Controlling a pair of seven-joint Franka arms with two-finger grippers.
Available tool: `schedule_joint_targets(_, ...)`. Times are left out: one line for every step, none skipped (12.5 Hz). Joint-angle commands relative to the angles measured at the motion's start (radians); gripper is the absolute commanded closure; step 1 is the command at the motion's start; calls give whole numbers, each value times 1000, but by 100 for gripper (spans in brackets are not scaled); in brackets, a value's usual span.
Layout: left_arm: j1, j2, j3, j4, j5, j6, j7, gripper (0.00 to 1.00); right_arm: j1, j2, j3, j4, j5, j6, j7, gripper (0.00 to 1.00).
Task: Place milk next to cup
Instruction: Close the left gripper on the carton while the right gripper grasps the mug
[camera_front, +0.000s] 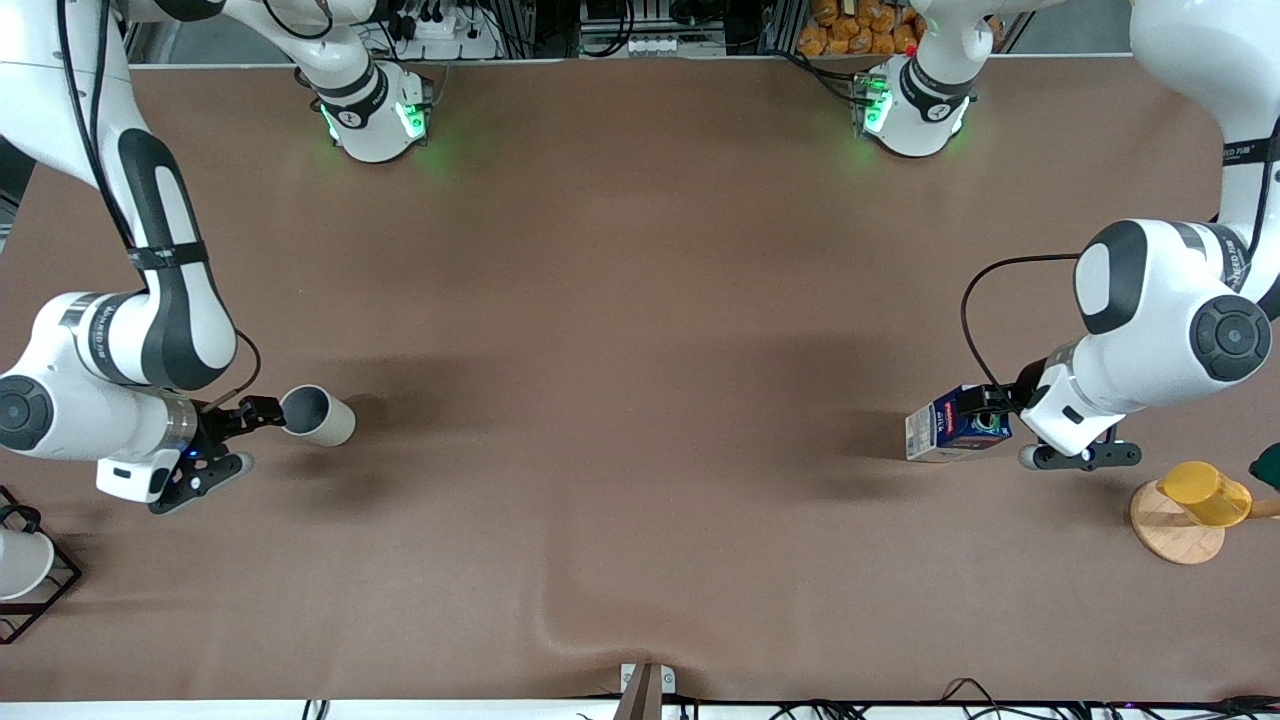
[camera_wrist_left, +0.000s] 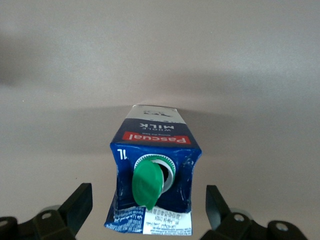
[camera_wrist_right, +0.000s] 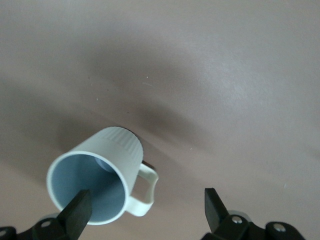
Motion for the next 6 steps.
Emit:
schedule_joint_targets(-5,3,0,-2,21,16,-5,0,-9,-19,18,-77,-7,36,-78,0)
schedule_joint_targets(-10,7,-1,-2,36,16,-10,0,-6,-23,30,-86,-1,38,-85,0)
schedule_joint_targets(-11,9,-3,-1,58,16,-12,0,-9,-22,45,-88,-1,38,-105,0)
schedule_joint_targets(-13,11,-3,-1,64,16,-12,0,-8,-20,50,-88,-1,47,-114,0)
schedule_joint_targets(-13,21,-3,4,64,18,-12,0,-6,-19,50,-89,-1,57,-114,0)
schedule_joint_targets(-11,26,-3,4,64,27,-13,0,-8,-13,50,-88,-1,68,-114,0)
